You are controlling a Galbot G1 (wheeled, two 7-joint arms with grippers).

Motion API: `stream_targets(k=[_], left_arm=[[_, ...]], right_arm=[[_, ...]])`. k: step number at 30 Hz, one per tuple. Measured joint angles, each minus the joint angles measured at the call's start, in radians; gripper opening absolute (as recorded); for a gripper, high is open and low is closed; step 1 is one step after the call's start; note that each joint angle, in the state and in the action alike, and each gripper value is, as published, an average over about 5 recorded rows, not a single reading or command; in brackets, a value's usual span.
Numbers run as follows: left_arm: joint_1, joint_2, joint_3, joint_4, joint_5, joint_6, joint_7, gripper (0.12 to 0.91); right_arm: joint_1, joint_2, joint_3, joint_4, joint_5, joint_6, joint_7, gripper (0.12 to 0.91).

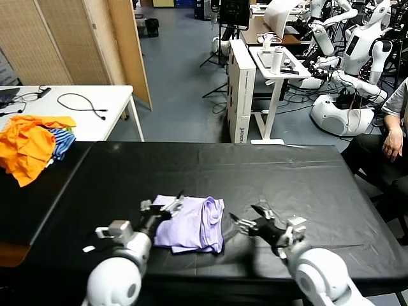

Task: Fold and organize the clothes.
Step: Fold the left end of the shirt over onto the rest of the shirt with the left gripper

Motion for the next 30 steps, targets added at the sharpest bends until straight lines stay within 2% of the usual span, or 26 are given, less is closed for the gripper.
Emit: stream_targets(k=[7, 13, 18, 22, 25, 30], left_arm=[[0.044, -0.002, -0.031, -0.007, 0.034, -0.004, 0.005, 0.907], [0.064, -0.008, -0.045, 0.001, 0.063, -0.018, 0.004, 0.907], [0.068, -0.009, -0.052, 0.011, 0.068, -0.023, 0.004, 0.907], [0.065, -0.007, -0.062, 0.02, 0.068, -0.03, 0.01, 0.907], [0.068, -0.006, -0.074, 0.036, 0.074, -0.054, 0.032, 0.907], [0.07, -0.013, -0.106, 0.086, 0.071, -0.138, 0.091, 0.907]], right_arm=[[0.142, 0.065, -0.157, -0.093, -0.096, -0.006, -0.002, 0.907], [0.201, 0.082, -0.223, -0.148, -0.212, -0.066, 0.015, 0.907], [0.191, 0.06, -0.209, -0.144, -0.239, -0.093, 0.023, 0.907], [0.157, 0.035, -0.17, -0.116, -0.219, -0.055, 0.015, 0.907], [0.121, 0.024, -0.125, -0.088, -0.177, 0.001, 0.0, 0.907], [0.047, 0.011, -0.033, -0.045, -0.085, 0.072, -0.014, 0.907]])
